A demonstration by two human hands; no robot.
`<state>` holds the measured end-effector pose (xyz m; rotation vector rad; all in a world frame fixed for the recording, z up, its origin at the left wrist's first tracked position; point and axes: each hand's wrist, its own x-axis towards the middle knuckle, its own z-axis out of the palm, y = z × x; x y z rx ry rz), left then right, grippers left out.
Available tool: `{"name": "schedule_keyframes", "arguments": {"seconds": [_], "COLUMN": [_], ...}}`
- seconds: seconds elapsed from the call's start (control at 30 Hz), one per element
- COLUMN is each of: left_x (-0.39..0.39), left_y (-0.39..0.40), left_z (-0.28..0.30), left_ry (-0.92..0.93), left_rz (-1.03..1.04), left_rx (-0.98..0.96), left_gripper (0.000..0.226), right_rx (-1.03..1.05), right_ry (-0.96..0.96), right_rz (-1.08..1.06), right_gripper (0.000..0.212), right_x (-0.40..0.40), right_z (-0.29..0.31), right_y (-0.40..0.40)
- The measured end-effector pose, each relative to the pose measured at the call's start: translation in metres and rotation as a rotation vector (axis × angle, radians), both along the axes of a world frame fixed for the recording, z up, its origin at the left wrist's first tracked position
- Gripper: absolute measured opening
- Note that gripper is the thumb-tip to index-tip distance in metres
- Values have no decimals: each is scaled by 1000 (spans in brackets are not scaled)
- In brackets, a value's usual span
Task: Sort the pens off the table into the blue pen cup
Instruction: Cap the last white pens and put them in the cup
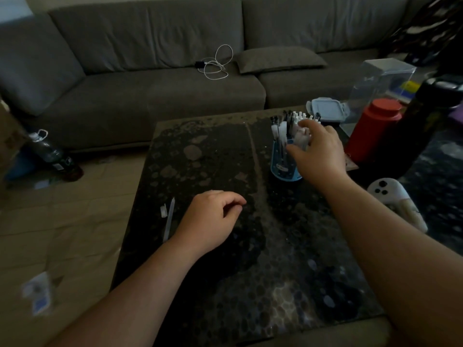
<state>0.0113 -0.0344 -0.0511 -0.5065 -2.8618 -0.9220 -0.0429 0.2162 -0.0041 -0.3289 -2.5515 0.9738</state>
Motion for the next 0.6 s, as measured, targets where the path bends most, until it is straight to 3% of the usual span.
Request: {"name": "schedule_keyframes", "arguments": {"seconds": [0.1,0.23,0.33,0.43,0.6], "left_x": [-13,-34,-46,-49,-44], "left_y": [-14,-53,-87,-98,-83], "left_z": [-1,-5,-10,-21,-20], "left_ry": [37,36,-107,-262,-238], "left_rz": [29,303,472,498,484], "left_rx": [-110,-231,-278,-295,-254], "left_gripper": [25,40,29,31,27], "right_rx": [9,80,112,273,309], "right_ry": [98,196,106,9,-161], "right_rz": [-35,115,386,618,747], "right_gripper": [66,56,49,48,45], "right_x": [8,25,37,41,40], "right_z": [4,10,-3,-33,-49], "right_y": [-6,-34,-69,-94,-110]}}
